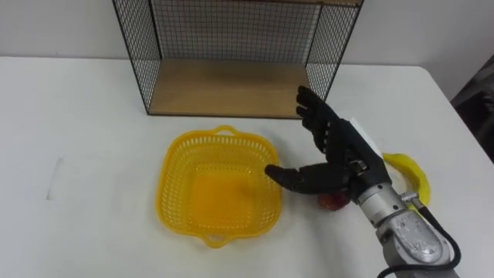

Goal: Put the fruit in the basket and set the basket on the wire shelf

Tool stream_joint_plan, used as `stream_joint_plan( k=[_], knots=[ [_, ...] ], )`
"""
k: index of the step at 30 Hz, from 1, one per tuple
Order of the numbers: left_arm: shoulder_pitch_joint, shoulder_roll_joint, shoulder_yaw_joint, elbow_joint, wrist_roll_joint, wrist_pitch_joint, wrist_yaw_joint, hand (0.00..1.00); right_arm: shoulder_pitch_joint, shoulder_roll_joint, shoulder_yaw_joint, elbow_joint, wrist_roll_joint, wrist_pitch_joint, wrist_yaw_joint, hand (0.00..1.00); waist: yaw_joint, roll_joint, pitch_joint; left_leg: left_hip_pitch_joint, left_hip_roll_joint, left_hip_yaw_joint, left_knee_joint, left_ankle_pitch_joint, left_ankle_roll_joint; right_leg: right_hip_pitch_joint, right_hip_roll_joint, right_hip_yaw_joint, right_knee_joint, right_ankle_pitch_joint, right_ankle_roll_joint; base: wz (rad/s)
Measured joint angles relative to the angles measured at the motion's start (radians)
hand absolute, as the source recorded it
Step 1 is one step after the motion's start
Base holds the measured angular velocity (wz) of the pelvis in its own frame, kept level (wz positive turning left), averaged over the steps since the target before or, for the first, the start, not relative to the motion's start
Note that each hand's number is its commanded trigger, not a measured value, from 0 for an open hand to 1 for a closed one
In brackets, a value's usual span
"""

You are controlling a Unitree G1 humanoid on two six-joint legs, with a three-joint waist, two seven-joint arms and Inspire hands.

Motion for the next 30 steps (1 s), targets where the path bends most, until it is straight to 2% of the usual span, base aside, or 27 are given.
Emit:
stream_joint_plan(
  k=[4,19,24,30],
  knots=[
    [0.001,0.000,0.000,0.000,0.000,0.000,0.000,0.00,0.000,0.000,0.000,-0.053,0.019,0.000,0.010,0.00,0.001,0.000,0.0002,0.004,0.000,0.000,-0.001,0.000,0.000,0.009,0.002,0.000,-0.011,0.001,0.001,0.00],
    [0.001,0.003,0.003,-0.001,0.007,0.002,-0.019,0.00,0.003,-0.005,-0.041,-0.076,0.027,0.002,0.009,0.00,0.000,-0.003,-0.0005,0.013,0.000,0.003,-0.013,0.000,0.000,0.016,0.002,-0.001,-0.016,0.001,0.002,0.00],
    [0.001,0.005,0.002,-0.001,0.000,0.002,-0.019,0.00,0.013,-0.025,-0.041,-0.012,0.024,0.002,-0.014,0.00,-0.002,-0.006,-0.0014,0.015,0.000,0.003,-0.012,0.000,0.000,0.019,0.001,-0.001,-0.016,0.001,0.002,0.00],
    [0.001,0.006,0.002,-0.004,0.000,0.001,-0.015,0.00,0.024,-0.025,-0.041,0.070,0.015,0.005,-0.046,0.00,-0.018,-0.010,0.0006,0.015,0.000,0.003,-0.012,0.000,0.000,0.018,0.001,0.000,-0.017,0.001,0.002,0.00]
  ],
)
